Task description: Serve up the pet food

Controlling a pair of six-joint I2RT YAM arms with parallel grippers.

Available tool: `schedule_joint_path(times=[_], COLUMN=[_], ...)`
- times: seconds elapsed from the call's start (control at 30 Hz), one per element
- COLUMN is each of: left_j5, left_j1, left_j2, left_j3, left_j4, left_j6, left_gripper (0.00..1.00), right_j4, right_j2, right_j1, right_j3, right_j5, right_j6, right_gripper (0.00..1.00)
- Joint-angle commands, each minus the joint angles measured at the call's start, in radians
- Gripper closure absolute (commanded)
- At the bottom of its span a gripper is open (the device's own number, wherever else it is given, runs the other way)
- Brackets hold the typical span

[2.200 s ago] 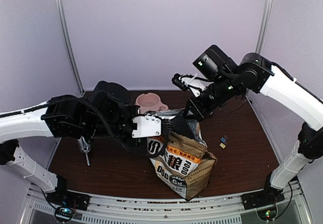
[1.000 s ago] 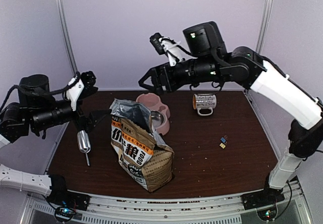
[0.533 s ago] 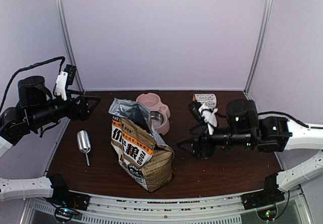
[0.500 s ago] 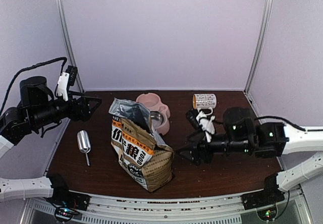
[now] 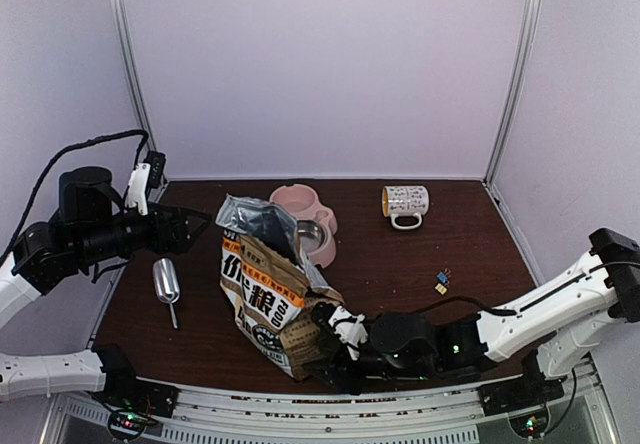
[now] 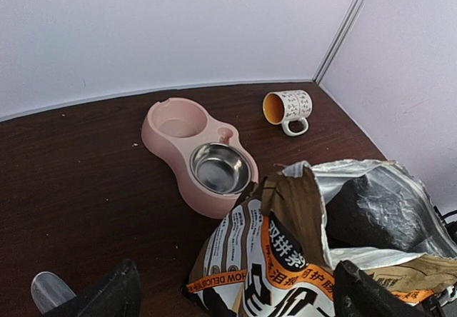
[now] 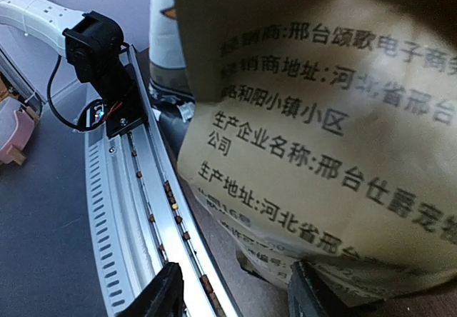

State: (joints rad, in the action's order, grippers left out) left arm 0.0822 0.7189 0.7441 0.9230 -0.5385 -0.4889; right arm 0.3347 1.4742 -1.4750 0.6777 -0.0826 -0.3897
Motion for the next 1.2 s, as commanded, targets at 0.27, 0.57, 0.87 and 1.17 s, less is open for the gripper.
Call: schedule_joint_path(times=[0.27, 0.57, 0.87, 1.17], left_j5=[0.022, 0.051, -0.011, -0.249], left_j1=[-0.01, -0.01, -0.174, -0.509], left_j2=[-0.063, -0.067, -0.049, 0.05], left_j3=[-0.039, -0.033, 0.028, 0.059], left_j4=[0.04, 0.015, -0.042, -0.052], left_j6=[-0.02, -0.019, 0.041, 0.161], left_gripper=[0.04, 0.03, 0.02, 0.02], right_j4=[0.19, 0.119, 0.097, -0.151], right_j2=[0.337, 0.509, 0.316, -0.049], right_j1=[0.083, 0.181, 0.182, 0.226], right_j3=[0.32, 0.578, 0.454, 0.288], right_j5=[-0.084, 0.053, 0.191, 0.025], right_j6=[0.088, 0.156, 0.199, 0.189], right_gripper=[0.49, 0.48, 0.34, 0.27])
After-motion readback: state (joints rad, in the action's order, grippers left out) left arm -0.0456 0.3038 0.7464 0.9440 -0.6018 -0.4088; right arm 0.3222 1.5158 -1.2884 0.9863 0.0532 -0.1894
